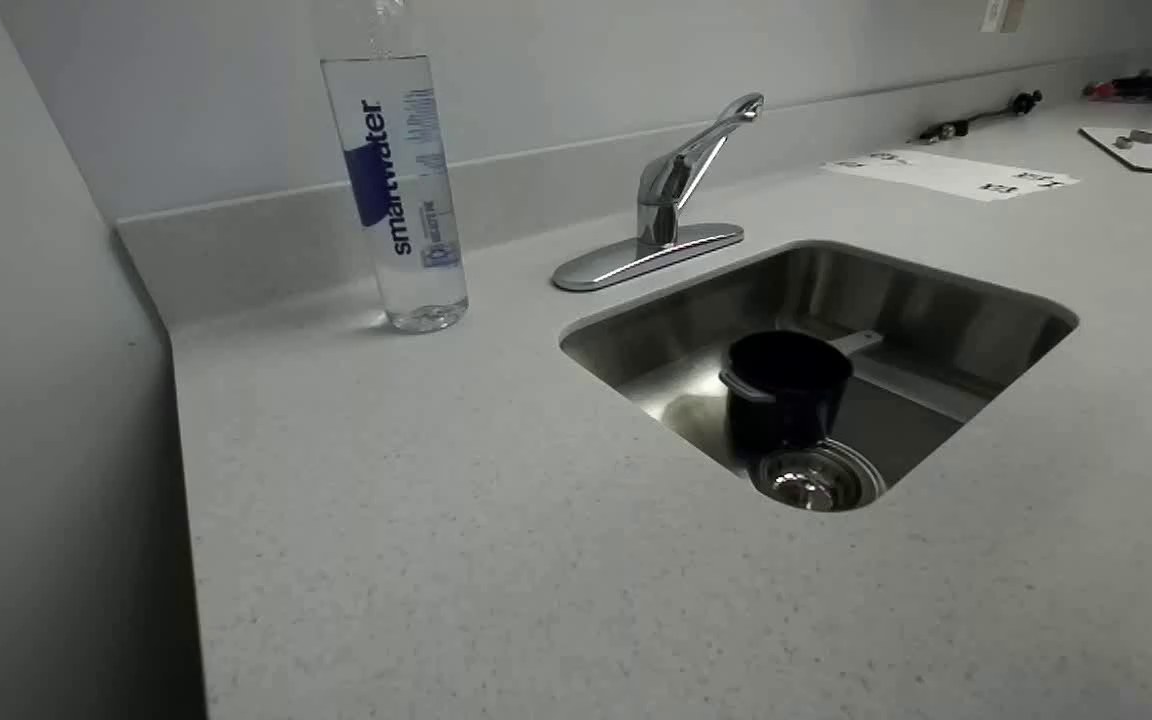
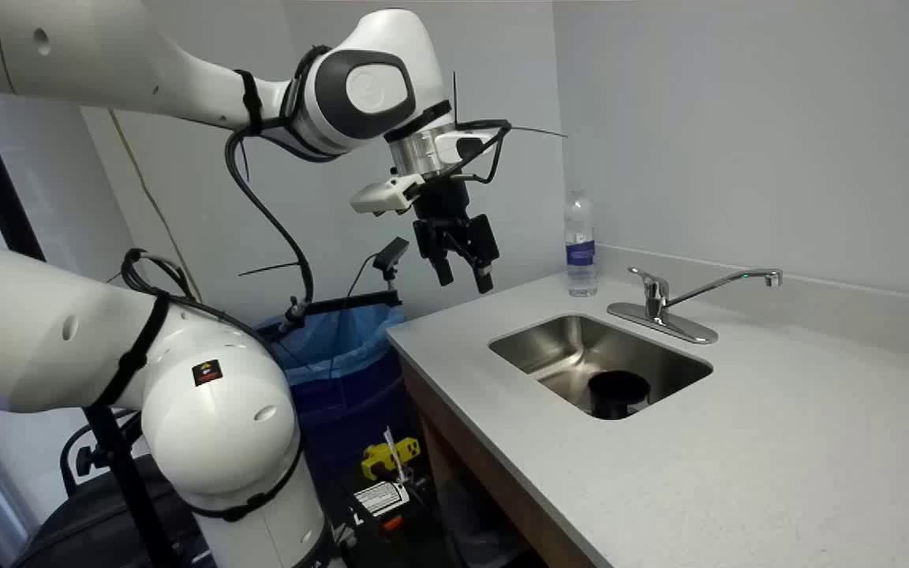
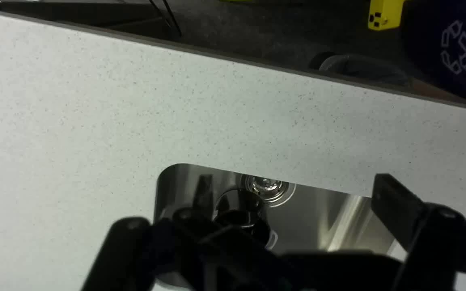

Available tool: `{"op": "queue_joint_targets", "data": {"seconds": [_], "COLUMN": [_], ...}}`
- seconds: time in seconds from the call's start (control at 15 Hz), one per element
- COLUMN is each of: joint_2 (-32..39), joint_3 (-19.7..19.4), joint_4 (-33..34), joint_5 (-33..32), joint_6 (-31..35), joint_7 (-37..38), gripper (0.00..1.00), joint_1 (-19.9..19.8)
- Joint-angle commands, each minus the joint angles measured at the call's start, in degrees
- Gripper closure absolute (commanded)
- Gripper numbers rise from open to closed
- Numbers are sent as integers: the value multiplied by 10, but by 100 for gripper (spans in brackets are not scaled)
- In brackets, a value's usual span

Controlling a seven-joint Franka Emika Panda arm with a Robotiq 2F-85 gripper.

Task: Move the faucet spout from the right to the left

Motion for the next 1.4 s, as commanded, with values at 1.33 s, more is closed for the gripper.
{"op": "queue_joint_targets", "data": {"seconds": [1.33], "joint_2": [135], "joint_3": [-54], "joint_4": [119], "joint_5": [-28], "joint_6": [9], "joint_7": [-46], "gripper": [0], "joint_1": [-33]}}
